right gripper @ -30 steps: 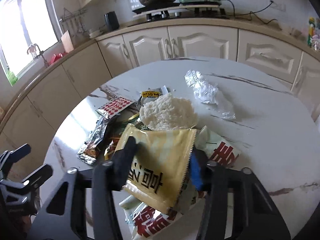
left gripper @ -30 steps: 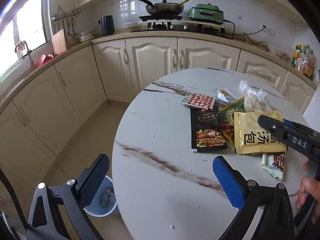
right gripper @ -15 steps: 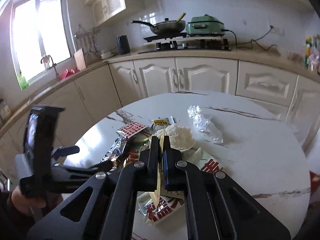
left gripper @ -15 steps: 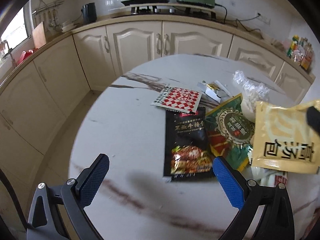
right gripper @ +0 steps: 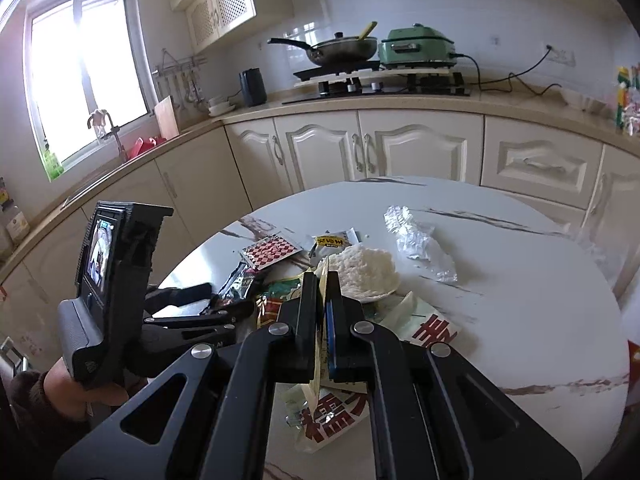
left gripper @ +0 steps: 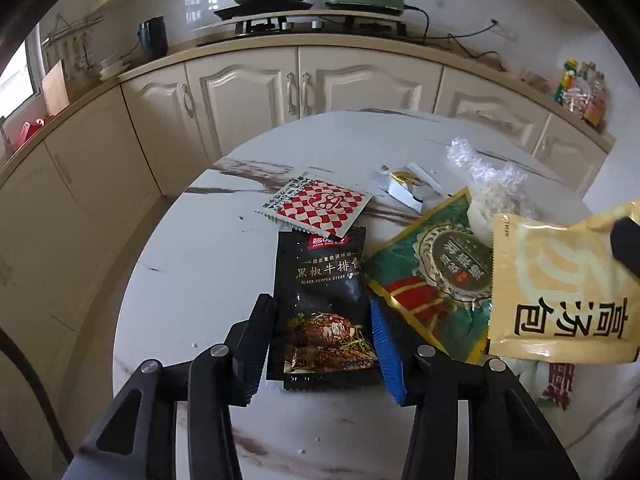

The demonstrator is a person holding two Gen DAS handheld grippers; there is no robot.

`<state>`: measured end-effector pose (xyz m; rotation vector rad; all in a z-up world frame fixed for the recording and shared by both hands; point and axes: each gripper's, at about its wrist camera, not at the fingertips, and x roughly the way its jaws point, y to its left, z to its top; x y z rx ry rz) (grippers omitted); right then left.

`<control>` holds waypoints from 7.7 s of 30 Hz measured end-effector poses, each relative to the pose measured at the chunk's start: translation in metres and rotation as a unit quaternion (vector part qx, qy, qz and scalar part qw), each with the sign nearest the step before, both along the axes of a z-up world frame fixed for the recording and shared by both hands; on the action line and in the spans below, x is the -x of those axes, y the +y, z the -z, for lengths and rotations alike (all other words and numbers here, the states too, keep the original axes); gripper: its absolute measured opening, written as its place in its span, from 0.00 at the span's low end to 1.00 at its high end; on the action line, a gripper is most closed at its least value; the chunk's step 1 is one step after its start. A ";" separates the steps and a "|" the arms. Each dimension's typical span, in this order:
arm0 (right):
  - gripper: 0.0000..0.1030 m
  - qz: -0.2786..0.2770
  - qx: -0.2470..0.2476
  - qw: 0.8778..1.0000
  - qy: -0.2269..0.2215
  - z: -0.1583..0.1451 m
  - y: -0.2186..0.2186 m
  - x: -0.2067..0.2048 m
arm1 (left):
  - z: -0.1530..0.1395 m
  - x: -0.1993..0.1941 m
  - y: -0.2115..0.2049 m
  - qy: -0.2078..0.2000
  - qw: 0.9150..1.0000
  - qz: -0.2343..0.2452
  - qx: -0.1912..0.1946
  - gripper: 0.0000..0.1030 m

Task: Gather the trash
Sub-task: 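Grasp the yellow packet with the right tool while the left tool grasps the black packet, then carry the black and yellow packets with both tools to the blue bin, then open both tools over the blue bin, dropping both packets, then move both tools back toward the table, then reach the right tool toward the white-and-red packet on the table, then grasp the white-and-red bag with the right tool while the left tool grasps the white sachet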

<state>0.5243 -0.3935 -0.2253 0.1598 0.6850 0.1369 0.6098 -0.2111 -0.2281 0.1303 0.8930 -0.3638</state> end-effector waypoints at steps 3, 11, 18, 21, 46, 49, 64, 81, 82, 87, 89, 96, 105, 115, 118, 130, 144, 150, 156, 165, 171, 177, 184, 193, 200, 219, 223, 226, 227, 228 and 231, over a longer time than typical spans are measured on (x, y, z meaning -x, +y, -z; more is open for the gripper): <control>0.05 -0.002 0.000 1.000 -0.001 -0.001 0.002 0.001 | -0.002 0.003 0.011 -0.001 1.000 0.000 0.030 0.16; 0.04 -0.007 -0.008 1.000 -0.007 -0.011 0.011 0.009 | -0.007 0.021 0.038 0.016 0.997 0.018 0.067 0.00; 0.04 -0.014 0.004 1.000 -0.025 -0.035 0.032 0.024 | -0.030 0.050 0.068 0.016 0.994 0.032 0.100 0.00; 0.04 -0.018 0.009 0.999 -0.031 -0.044 0.045 0.030 | -0.044 0.067 0.087 0.009 0.993 0.036 0.109 0.00; 0.04 -0.247 0.053 0.968 0.000 -0.004 0.361 -0.012 | -0.021 0.142 0.409 0.019 0.977 -0.168 0.126 0.00; 0.04 -0.276 0.057 0.959 0.032 0.035 0.405 -0.028 | 0.005 0.133 0.434 0.044 0.973 -0.192 0.117 0.00; 0.04 -0.288 0.034 0.938 0.191 0.244 0.468 -0.114 | 0.166 0.040 0.513 0.192 0.945 -0.242 0.110 0.00; 0.17 -0.291 0.014 0.933 0.212 0.282 0.480 -0.140 | 0.138 0.013 0.506 0.198 0.932 -0.295 0.069 0.41; 0.20 -0.290 0.009 0.934 0.211 0.277 0.478 -0.139 | 0.130 0.016 0.509 0.194 0.931 -0.301 0.069 0.41; 0.36 -0.282 0.008 0.942 0.183 0.231 0.471 -0.125 | 0.082 0.039 0.511 0.166 0.926 -0.332 0.067 0.42; 0.47 -0.283 0.011 0.945 0.163 0.206 0.470 -0.115 | 0.054 0.052 0.511 0.139 0.927 -0.342 0.067 0.44; 0.87 -0.269 0.033 0.959 0.087 0.101 0.456 -0.063 | -0.057 0.115 0.484 0.025 0.938 -0.336 0.078 0.61; 1.00 -0.226 0.043 0.973 -0.016 -0.017 0.394 0.025 | -0.161 0.229 0.377 -0.118 0.943 -0.303 0.069 0.85; 1.00 -0.134 0.077 0.981 -0.119 -0.110 0.313 0.119 | -0.208 0.358 0.258 -0.253 0.934 -0.247 0.046 0.98; 1.00 -0.111 0.087 0.980 -0.140 -0.127 0.294 0.143 | -0.193 0.386 0.242 -0.287 0.926 -0.244 0.035 0.98; 1.00 -0.042 0.083 0.978 -0.189 -0.156 0.216 0.202 | -0.107 0.465 0.150 -0.366 0.908 -0.204 0.018 0.99; 1.00 0.063 0.076 0.982 -0.162 -0.136 0.092 0.193 | -0.108 0.388 0.098 -0.331 0.933 -0.143 0.010 0.99; 1.00 0.116 0.065 0.987 -0.090 -0.095 0.028 0.161 | -0.099 0.311 0.093 -0.252 0.958 -0.134 -0.001 0.99; 1.00 0.142 0.032 0.989 0.014 -0.028 -0.017 0.116 | -0.078 0.248 0.078 -0.183 0.976 -0.115 -0.008 0.99; 1.00 0.113 0.017 0.986 0.123 0.039 -0.005 0.049 | -0.074 0.165 0.066 -0.129 0.987 -0.093 -0.035 0.99; 1.00 0.106 0.025 0.982 0.155 0.059 0.006 0.016 | -0.063 0.137 0.069 -0.114 0.989 -0.081 -0.044 0.99; 0.93 0.087 0.052 0.980 0.170 0.068 0.004 0.013 | -0.059 0.127 0.069 -0.106 0.991 -0.068 -0.045 0.99; 0.42 0.041 0.038 0.986 0.157 0.059 -0.004 0.023 | -0.059 0.135 0.062 -0.099 0.992 -0.056 -0.044 0.99; 0.01 0.029 0.017 0.986 0.161 0.047 -0.026 0.049 | -0.054 0.147 0.038 -0.076 0.996 -0.012 -0.038 0.99; 0.75 0.075 0.012 0.988 0.134 0.040 -0.010 0.060 | -0.060 0.155 0.042 -0.076 0.996 -0.022 -0.035 0.99; 0.61 0.051 0.094 0.981 0.162 0.065 0.028 0.038 | -0.057 0.146 0.082 -0.052 0.997 -0.049 -0.015 0.99; 0.57 0.049 0.087 0.982 0.161 0.063 0.015 0.048 | -0.054 0.145 0.071 -0.028 0.999 -0.015 0.017 0.99; 0.56 0.035 0.079 0.983 0.159 0.060 0.007 0.063 | -0.052 0.147 0.053 -0.017 0.999 0.034 0.025 0.99; 0.56 0.022 0.076 0.984 0.159 0.059 0.007 0.067 | -0.052 0.148 0.045 -0.016 0.998 0.053 0.020 0.99; 0.56 0.010 0.073 0.984 0.160 0.058 0.007 0.073 | -0.051 0.150 0.038 -0.014 0.997 0.073 0.017 0.99; 0.56 -0.028 0.080 0.984 0.159 0.055 0.015 0.087 | -0.043 0.166 0.015 -0.007 0.991 0.136 0.002 0.99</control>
